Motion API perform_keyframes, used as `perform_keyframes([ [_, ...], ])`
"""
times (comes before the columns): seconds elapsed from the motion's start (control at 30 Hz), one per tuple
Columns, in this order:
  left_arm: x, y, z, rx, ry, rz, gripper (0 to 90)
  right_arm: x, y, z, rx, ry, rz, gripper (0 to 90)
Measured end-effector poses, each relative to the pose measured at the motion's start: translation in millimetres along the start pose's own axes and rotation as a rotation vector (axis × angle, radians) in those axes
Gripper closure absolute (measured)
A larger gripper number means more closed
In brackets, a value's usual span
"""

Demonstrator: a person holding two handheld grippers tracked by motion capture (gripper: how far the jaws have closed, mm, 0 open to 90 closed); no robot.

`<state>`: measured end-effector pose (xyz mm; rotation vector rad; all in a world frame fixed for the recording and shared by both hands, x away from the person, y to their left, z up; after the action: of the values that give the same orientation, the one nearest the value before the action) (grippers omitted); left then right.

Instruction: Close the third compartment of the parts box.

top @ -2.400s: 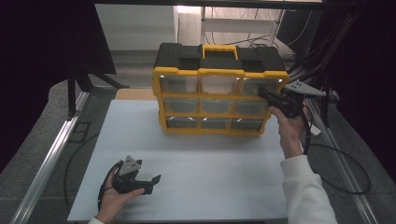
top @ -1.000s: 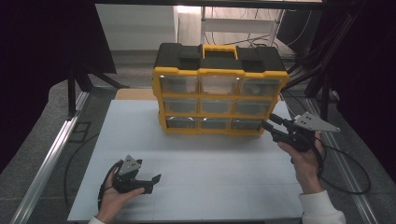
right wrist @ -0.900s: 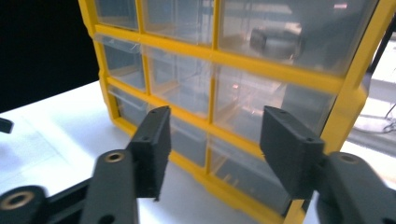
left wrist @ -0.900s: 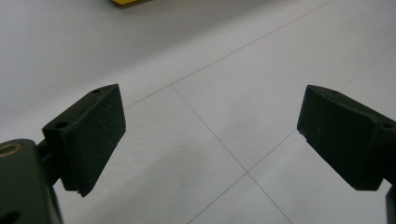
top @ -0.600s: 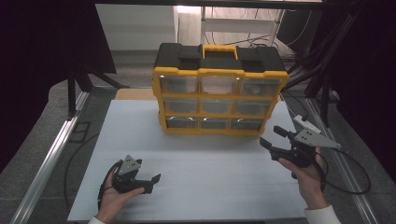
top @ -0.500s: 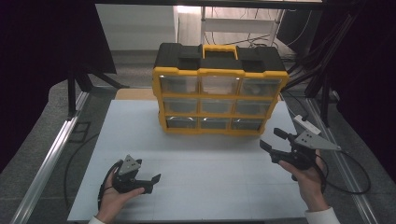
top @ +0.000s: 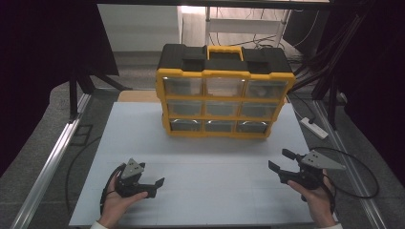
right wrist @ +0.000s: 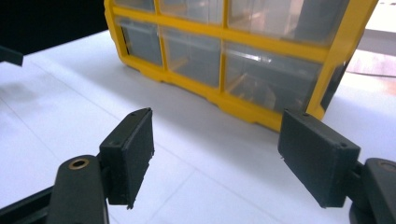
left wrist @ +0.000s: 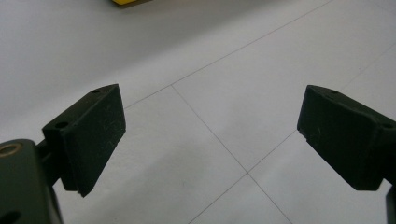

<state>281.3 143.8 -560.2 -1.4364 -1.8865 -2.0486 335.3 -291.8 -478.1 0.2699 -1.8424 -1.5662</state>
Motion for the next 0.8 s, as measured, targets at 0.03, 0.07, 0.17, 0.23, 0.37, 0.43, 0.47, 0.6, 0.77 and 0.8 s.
perform_keyframes([
  [0.03, -0.2, 0.0, -0.2, 0.000, 0.000, 0.000, 8.3, -0.3, -2.1, -0.3, -0.003, 0.001, 0.004, 27.1],
  [0.07, -0.3, 0.0, -0.2, 0.000, 0.000, 0.000, 8.3, -0.6, -4.6, -0.9, -0.007, 0.001, 0.007, 27.1],
  [0.17, -0.3, 0.0, -0.2, 0.000, -0.001, 0.000, 8.3, -1.7, -9.1, -2.3, -0.015, 0.002, 0.012, 27.4],
  [0.23, -0.3, 0.0, -0.1, 0.000, -0.001, 0.000, 8.3, -2.9, -11.5, -2.2, -0.014, 0.010, 0.016, 27.5],
  [0.37, -0.3, -0.1, 0.0, 0.000, -0.002, 0.000, 8.3, -4.3, -13.3, -1.5, -0.006, 0.017, 0.022, 27.5],
  [0.43, -0.2, -0.2, -0.2, 0.000, -0.001, 0.000, 8.3, -4.8, -13.2, -1.1, 0.000, 0.019, 0.021, 27.5],
  [0.47, -0.3, -0.2, -0.4, 0.000, -0.002, 0.000, 8.3, -5.4, -13.1, -0.9, 0.004, 0.024, 0.018, 27.5],
  [0.6, -0.3, -0.3, -0.3, 0.001, -0.001, 0.000, 8.3, -5.6, -14.6, -1.6, 0.005, 0.022, 0.023, 27.4],
  [0.77, -0.4, -0.5, -0.1, 0.000, -0.001, 0.002, 8.3, -4.2, -13.7, -2.2, 0.003, 0.019, 0.013, 27.4],
  [0.8, -0.4, -0.5, -0.2, 0.000, -0.001, 0.002, 8.3, -4.2, -13.5, -2.2, 0.003, 0.020, 0.012, 27.4],
])
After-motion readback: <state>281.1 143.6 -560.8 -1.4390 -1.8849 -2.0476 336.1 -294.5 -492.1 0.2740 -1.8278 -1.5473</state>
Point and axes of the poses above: each handheld gripper's, and its own axes: x roughly backward along the jaws, y roughly out of its top, z roughly to its left, the point moved 7 cm from there along -x, roughly forward along the jaws, and after that the axes turned 4 degrees about -y, right-handed, at the moved point
